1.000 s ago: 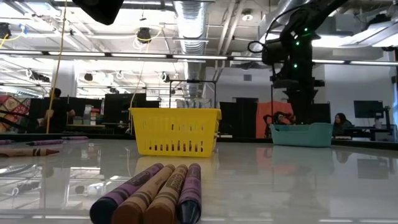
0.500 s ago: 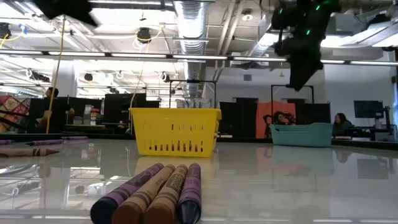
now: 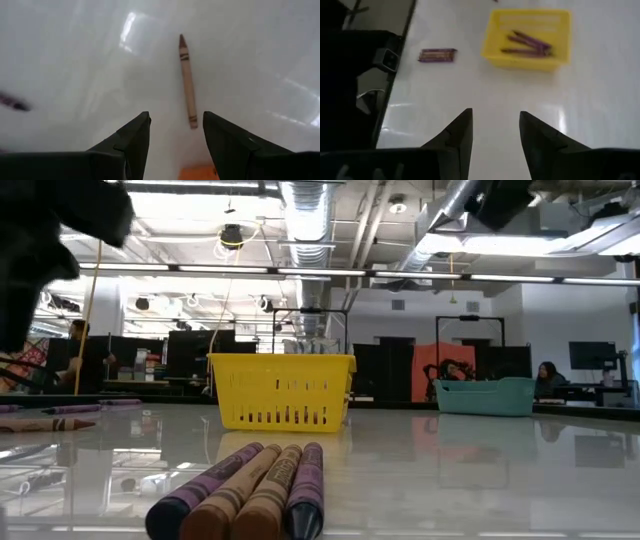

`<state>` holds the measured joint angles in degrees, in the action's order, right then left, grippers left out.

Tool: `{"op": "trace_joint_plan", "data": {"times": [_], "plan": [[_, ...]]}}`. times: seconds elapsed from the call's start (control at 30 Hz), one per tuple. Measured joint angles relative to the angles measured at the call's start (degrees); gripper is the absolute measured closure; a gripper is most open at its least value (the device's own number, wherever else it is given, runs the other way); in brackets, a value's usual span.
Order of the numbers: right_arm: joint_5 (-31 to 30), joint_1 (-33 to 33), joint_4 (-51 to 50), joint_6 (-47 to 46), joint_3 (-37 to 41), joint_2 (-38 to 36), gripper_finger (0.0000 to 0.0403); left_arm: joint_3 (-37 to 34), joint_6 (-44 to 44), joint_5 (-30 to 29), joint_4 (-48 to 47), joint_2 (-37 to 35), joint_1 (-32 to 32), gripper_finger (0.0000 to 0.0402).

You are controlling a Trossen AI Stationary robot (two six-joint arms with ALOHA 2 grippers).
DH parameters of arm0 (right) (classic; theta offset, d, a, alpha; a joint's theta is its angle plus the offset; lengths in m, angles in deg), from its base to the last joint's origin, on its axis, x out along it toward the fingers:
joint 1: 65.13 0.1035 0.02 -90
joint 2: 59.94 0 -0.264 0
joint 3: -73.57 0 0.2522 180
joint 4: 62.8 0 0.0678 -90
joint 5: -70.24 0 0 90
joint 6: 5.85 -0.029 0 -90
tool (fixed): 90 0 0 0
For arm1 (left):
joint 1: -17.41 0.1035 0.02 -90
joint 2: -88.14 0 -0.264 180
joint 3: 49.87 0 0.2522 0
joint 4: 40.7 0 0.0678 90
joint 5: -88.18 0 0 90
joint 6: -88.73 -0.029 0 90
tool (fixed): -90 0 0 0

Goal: Sort crayons
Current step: Put the brown crayon into the green bin

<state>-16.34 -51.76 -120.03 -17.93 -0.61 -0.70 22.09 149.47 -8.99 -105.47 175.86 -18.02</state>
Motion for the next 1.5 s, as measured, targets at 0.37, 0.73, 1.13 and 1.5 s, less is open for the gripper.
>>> {"op": "trace_joint_plan", "data": {"times": [0.37,0.73,1.13,1.5], "plan": [[-15.1,16.3,1.7,-5.5,0.0,4.9,0.0255,-0.3,-0.2,1.8,6.9,5.6,2.9,0.0228],[-20.3,22.7,2.6,-8.7,0.0,10.2,0.0255,-3.1,1.4,3.3,10.9,7.1,3.4,0.0228],[-20.9,25.5,7.0,-9.1,0.0,14.1,0.0255,-2.9,-0.5,5.4,9.6,10.6,3.8,0.0228],[-22.3,27.2,7.3,-11.5,0.0,14.2,0.0255,-2.6,-4.3,6.4,11.9,12.0,3.9,0.0359]]}}
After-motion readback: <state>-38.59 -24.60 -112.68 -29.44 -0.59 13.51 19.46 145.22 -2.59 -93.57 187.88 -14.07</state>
